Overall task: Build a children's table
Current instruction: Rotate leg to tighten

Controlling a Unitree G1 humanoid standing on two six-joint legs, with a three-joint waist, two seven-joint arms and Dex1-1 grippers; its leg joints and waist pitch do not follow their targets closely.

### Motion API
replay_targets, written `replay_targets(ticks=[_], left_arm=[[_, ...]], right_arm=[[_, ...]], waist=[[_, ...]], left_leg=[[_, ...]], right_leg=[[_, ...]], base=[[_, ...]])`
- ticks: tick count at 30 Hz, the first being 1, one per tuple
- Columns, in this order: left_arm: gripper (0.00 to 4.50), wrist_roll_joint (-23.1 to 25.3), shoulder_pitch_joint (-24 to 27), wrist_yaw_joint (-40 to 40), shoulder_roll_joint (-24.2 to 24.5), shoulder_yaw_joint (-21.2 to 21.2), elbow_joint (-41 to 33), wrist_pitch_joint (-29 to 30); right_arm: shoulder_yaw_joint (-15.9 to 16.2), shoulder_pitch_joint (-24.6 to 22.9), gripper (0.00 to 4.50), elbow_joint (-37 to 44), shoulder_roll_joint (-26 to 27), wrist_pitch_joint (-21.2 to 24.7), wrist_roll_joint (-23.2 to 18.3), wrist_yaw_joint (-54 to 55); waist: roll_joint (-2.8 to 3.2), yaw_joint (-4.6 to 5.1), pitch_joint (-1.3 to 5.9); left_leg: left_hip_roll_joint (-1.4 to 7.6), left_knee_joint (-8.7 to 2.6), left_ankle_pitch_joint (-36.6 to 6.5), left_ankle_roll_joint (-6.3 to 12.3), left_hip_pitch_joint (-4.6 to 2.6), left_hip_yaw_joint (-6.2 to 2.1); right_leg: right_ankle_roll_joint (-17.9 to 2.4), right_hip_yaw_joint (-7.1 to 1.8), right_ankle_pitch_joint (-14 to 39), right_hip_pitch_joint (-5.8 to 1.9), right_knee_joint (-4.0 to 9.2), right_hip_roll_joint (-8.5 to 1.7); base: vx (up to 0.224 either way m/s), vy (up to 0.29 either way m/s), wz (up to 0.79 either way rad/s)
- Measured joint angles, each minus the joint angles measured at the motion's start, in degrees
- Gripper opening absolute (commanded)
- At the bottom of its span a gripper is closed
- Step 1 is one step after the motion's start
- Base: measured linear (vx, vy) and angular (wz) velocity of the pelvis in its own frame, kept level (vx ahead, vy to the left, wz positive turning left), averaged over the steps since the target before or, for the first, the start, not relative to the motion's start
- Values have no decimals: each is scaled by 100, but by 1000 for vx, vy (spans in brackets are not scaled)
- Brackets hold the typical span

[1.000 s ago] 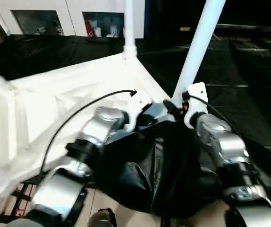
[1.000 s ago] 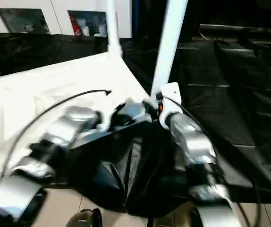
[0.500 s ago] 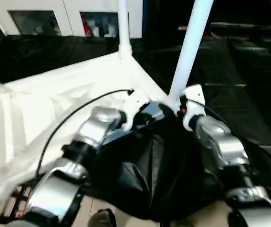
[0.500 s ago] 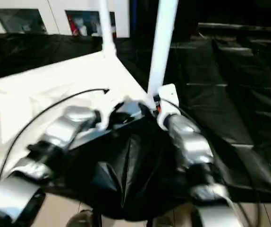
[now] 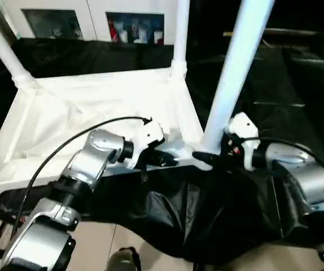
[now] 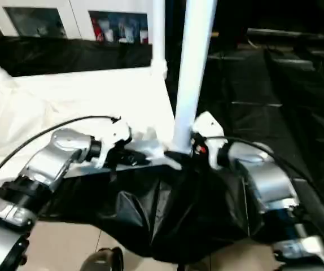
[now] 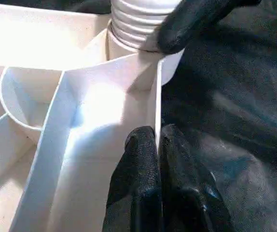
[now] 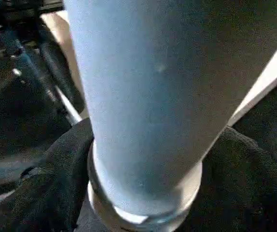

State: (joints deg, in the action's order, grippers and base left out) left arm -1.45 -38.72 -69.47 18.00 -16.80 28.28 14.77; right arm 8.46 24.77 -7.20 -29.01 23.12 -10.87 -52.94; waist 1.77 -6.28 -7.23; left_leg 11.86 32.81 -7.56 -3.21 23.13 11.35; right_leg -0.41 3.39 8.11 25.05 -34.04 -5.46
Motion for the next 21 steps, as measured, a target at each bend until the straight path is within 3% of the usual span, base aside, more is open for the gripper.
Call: replay_targets(ticks=[7,10,16,21], left_arm=[[0,-1,67,-65,56,0,-71,0],[0,1,76,-38,65,6,-70,18],[0,133,-45,988,-304,138,78,400],[0,277,-290,2137,-915,309,327,916]], right_arm=[[85,-22,277,58,-4,51,-62,-109],[78,-66,274,85,80,52,-44,21],[-348,-21,270,-272,1046,176,197,1635],[-701,365,270,-942,1859,96,403,3209]], waist=[[-1,-2,0],[-3,5,1],[-27,133,12],[-33,155,19]], left_leg=[[0,0,0,0,1,0],[1,2,0,0,0,0],[-1,14,0,0,-5,-1],[-2,17,0,0,-8,-1]], right_leg=[[0,0,0,0,0,0],[0,0,0,0,-1,1],[0,-8,-1,-3,-3,3],[0,-9,-2,-6,-1,3]], base=[[0,0,0],[0,0,0],[0,0,0],[0,0,0]])
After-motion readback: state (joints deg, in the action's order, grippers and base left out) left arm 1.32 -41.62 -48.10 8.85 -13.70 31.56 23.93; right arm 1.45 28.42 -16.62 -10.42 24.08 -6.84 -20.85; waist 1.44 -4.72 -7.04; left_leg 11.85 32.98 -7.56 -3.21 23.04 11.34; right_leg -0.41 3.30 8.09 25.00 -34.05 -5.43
